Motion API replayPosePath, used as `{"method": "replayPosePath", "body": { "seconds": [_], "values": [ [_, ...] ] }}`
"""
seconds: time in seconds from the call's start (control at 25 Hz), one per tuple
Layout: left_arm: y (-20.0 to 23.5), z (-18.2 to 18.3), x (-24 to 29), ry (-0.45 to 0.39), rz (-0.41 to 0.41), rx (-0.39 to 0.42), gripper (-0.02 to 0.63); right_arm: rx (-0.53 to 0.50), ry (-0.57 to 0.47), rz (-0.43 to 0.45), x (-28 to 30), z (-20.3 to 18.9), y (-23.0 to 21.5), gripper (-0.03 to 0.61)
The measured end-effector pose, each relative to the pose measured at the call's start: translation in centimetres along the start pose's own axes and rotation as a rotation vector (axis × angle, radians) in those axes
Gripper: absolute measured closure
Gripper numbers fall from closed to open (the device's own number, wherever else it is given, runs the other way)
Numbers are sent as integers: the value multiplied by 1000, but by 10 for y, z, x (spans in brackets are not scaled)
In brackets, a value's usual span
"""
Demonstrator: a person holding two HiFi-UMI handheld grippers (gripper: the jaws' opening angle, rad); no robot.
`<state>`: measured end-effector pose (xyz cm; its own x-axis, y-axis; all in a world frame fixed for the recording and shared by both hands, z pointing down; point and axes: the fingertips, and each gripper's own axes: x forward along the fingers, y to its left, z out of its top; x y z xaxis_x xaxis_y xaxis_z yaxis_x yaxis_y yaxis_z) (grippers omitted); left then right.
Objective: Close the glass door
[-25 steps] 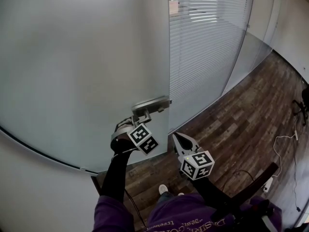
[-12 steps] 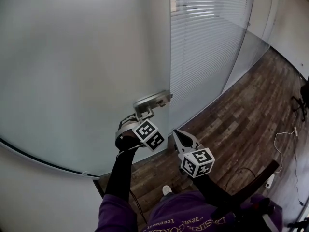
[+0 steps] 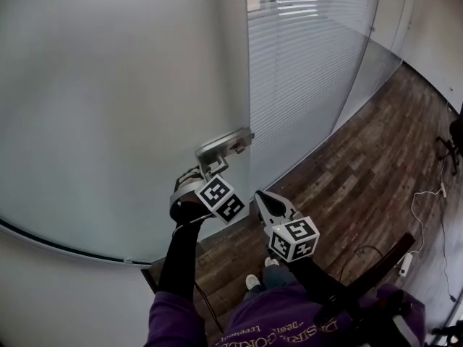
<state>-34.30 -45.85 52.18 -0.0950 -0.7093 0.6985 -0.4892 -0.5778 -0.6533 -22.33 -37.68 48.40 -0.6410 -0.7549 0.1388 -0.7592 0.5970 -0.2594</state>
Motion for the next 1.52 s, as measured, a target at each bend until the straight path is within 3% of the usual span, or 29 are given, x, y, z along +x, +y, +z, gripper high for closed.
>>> {"method": "replayPosePath", "body": {
  "seconds": [0.28, 0.6, 1.52],
  "values": [
    [21, -3, 47, 17, -1, -31, 523, 7, 28, 53, 64, -2, -22, 581],
    [26, -9, 79, 39, 22, -77, 523, -6, 43, 106, 98, -7, -44, 581],
    [58, -16, 108, 115, 65, -220, 514, -23, 84, 216, 126, -4, -73, 581]
  ]
}}
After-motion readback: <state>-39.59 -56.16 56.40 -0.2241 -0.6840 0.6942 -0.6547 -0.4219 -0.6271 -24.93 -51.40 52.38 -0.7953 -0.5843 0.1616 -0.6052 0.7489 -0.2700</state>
